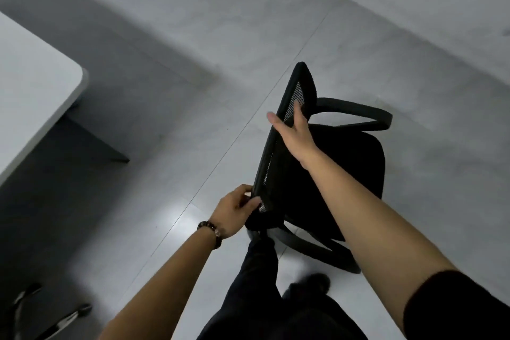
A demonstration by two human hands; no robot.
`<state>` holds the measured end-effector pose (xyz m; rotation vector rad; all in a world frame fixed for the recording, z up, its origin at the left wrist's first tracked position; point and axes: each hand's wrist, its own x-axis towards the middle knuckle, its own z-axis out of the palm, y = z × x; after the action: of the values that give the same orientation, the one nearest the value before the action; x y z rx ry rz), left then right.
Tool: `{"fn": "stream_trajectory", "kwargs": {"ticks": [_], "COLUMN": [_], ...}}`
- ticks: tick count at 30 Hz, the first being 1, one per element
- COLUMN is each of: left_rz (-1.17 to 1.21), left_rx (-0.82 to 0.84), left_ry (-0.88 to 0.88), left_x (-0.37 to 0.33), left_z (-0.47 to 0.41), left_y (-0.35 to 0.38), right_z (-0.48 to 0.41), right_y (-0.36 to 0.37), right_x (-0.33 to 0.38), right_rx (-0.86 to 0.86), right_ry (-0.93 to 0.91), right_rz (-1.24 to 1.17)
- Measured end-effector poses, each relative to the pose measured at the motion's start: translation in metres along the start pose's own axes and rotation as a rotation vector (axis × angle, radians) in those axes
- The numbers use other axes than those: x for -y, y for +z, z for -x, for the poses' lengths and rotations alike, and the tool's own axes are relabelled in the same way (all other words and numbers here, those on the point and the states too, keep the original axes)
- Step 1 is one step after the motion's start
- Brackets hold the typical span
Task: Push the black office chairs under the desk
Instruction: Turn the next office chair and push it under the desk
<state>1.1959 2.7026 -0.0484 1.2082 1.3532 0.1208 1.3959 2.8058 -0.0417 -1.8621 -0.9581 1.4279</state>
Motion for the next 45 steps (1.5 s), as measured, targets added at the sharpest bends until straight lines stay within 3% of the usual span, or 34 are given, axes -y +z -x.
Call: {"fn": "stream_trajectory", "kwargs": {"ticks": [2,6,12,14,16,18,20,26,29,34,45], "left_rz": [-0.057,-0.332,-0.452,-0.601,-0.865,-1.202,-1.339,-1.329,-1.303,-1.232,-0.949], "left_rx": [0.008,-0.228,-0.370,-0.338,-0.200,-0.003,0.101,0.313,0.326,0.259,-0.078], "left_ry": [0.003,0.062,0.332,0.467,0.535,0.461,0.369,0.503,0.504,0.343,0.055], "left_x": [0.008,-0.004,-0.078,-0.096,-0.096,-0.082,-0.069,-0.040,-0.029,-0.023,-0.014], "left_z": [0.002,-0.016,-0.084,-0.100,-0.108,-0.102,-0.085,-0.027,-0.002,0.052,0.131], "left_y": [-0.011,-0.049,-0.069,-0.057,-0.032,-0.003,0.015,0.060,0.090,0.154,0.331], "right_z": [0.003,0.021,0.075,0.095,0.116,0.134,0.150,0.195,0.217,0.245,0.262], "right_y": [0.016,0.024,0.011,0.004,-0.007,-0.021,-0.035,-0.084,-0.118,-0.175,-0.301], "right_x": [-0.012,-0.031,-0.058,-0.077,-0.097,-0.117,-0.134,-0.160,-0.180,-0.204,-0.272], "right_rx": [0.052,0.121,0.350,0.403,0.448,0.487,0.512,0.493,0.408,0.270,0.179], "right_ry": [-0.021,-0.018,-0.029,-0.020,0.014,0.069,0.139,0.174,0.214,0.175,-0.302], "right_rz": [0.135,0.189,0.295,0.319,0.341,0.356,0.348,0.547,0.651,0.881,1.269]}}
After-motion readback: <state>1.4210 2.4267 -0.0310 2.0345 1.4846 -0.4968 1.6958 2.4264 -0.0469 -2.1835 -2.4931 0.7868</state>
